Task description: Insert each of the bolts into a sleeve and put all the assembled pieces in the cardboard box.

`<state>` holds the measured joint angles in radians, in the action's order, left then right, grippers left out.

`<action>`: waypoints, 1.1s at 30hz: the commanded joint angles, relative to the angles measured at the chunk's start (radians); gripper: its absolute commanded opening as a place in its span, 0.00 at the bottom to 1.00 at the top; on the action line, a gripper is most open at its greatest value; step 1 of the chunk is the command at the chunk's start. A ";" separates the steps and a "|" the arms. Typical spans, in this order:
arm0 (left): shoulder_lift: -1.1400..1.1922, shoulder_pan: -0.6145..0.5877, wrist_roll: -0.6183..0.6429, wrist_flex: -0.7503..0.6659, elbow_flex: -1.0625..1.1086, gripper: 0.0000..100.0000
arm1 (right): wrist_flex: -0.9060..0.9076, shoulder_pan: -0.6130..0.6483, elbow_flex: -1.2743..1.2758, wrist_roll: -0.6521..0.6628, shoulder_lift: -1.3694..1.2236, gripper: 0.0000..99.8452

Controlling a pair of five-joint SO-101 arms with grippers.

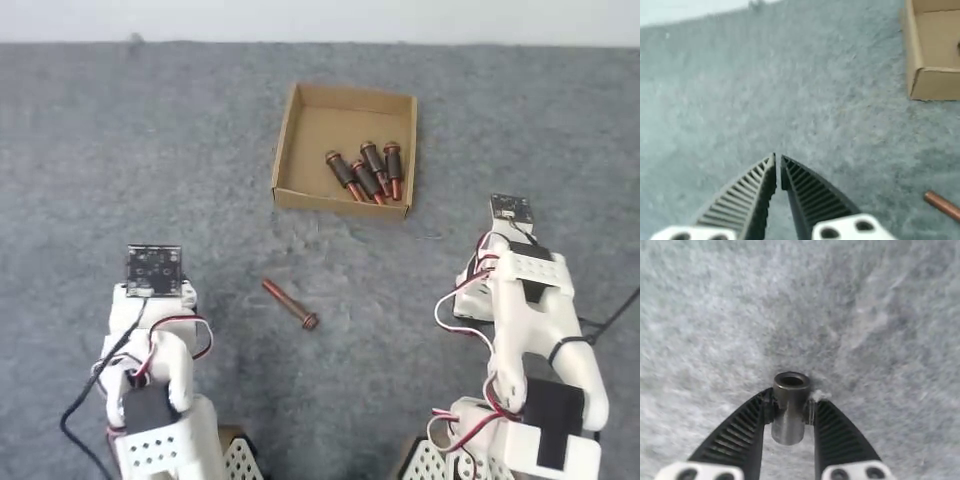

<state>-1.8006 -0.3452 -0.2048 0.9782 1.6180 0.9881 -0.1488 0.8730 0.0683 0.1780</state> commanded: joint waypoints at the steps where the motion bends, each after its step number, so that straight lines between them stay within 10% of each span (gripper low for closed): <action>1: -0.017 0.012 -0.025 0.054 -0.142 0.02 | 0.010 -0.024 -0.020 0.020 -0.007 0.01; 20: 0.664 0.244 -0.005 0.496 -0.776 0.02 | 0.022 -0.025 -0.015 0.025 -0.008 0.01; 33: 1.080 0.459 0.091 0.422 -0.733 0.01 | 0.028 -0.025 -0.015 0.025 -0.008 0.01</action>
<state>-0.7894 0.0706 -0.1220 1.4538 0.8892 1.0019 -0.1550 0.8715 0.0744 0.1765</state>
